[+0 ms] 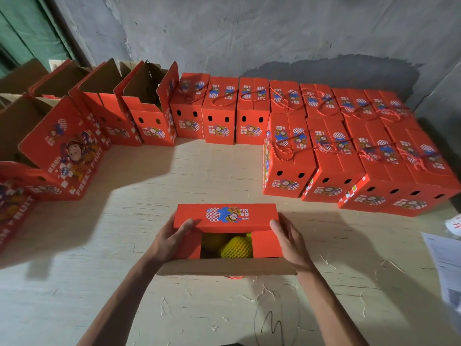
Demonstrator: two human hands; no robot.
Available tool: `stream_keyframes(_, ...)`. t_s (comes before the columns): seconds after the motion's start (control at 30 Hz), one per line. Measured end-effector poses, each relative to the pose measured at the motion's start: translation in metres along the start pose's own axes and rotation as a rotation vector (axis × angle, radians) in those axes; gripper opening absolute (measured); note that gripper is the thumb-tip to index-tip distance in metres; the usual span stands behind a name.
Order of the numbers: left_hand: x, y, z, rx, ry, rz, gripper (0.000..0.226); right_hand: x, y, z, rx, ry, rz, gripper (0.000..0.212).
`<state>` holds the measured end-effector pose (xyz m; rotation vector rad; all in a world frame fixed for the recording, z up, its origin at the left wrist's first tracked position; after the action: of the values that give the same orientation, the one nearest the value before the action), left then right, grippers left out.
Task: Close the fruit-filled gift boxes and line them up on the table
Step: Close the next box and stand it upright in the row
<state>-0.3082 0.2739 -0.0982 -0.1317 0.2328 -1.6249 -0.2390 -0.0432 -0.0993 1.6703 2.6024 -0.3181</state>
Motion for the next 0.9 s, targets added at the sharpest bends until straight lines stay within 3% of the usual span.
stream_keyframes(0.27, -0.0006, 0.0001, -0.0016, -0.004, -0.039, 0.006, 0.029, -0.0022, -0.0010, 0.0013, 0.025, 0.107, -0.014, 0.028)
stream_keyframes(0.9, -0.0022, 0.0013, -0.0033, -0.050, -0.040, -0.040, 0.035, -0.0042, 0.0073, 0.0036, 0.030, 0.062, -0.046, 0.028)
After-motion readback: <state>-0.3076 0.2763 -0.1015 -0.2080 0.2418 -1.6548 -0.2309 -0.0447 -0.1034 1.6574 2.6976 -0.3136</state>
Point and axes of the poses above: each hand's wrist, its own y-axis towards the middle knuckle, its own x-axis out of the palm, z = x × y, the point moved 8 cm from there along y, towards the middle knuckle, and after that the axes turned 14 degrees about -z, right-handed, at the moved point
